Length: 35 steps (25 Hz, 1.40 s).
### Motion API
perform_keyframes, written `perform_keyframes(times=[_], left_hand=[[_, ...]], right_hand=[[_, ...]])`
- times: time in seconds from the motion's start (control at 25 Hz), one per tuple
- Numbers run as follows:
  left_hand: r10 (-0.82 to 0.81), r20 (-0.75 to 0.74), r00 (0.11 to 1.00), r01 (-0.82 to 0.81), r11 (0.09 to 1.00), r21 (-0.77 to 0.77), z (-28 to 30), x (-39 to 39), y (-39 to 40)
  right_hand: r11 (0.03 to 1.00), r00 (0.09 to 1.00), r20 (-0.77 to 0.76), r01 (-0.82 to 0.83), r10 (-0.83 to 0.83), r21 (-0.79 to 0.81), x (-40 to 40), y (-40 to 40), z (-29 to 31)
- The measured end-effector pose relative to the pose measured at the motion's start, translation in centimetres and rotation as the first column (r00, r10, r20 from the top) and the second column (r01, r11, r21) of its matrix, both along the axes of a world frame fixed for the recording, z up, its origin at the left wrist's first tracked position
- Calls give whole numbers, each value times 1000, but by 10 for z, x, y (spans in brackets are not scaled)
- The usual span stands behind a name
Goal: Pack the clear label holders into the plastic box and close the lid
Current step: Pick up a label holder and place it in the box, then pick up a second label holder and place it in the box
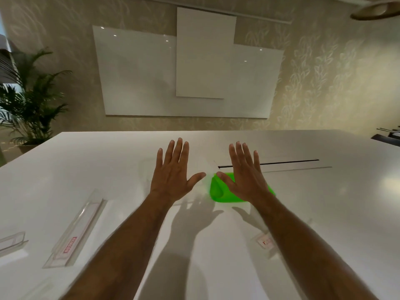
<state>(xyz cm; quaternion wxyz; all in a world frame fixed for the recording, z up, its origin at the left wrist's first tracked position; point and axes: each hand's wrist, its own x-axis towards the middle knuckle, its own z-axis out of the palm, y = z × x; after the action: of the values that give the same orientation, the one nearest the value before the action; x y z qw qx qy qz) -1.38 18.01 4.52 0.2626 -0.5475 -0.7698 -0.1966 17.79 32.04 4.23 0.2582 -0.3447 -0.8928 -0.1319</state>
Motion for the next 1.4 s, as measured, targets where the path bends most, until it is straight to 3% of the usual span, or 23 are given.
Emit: perform_keyframes(times=[0.36, 0.6, 0.8, 1.08, 1.28, 1.4], left_hand=[[-213, 50, 976, 216, 975, -54, -14, 101, 30], [-328, 250, 911, 370, 918, -144, -18, 152, 41], [-299, 671, 679, 480, 872, -98, -35, 188, 32], [-260, 749, 610, 498, 860, -107, -51, 197, 26], [-270, 745, 610, 463, 885, -58, -52, 187, 26], [-271, 814, 514, 447, 894, 16, -49, 176, 26]], right_hand=[[986, 986, -31, 163, -164, -29, 125, 15, -10], [964, 993, -117, -62, 32, -257, 173, 20, -14], [911, 988, 66, -102, 140, -400, 189, 12, -27], [896, 986, 52, -119, 156, -428, 187, 15, -38], [866, 980, -95, -201, 177, -459, 187, 19, -40], [875, 963, -156, -264, 219, -406, 185, 14, -37]])
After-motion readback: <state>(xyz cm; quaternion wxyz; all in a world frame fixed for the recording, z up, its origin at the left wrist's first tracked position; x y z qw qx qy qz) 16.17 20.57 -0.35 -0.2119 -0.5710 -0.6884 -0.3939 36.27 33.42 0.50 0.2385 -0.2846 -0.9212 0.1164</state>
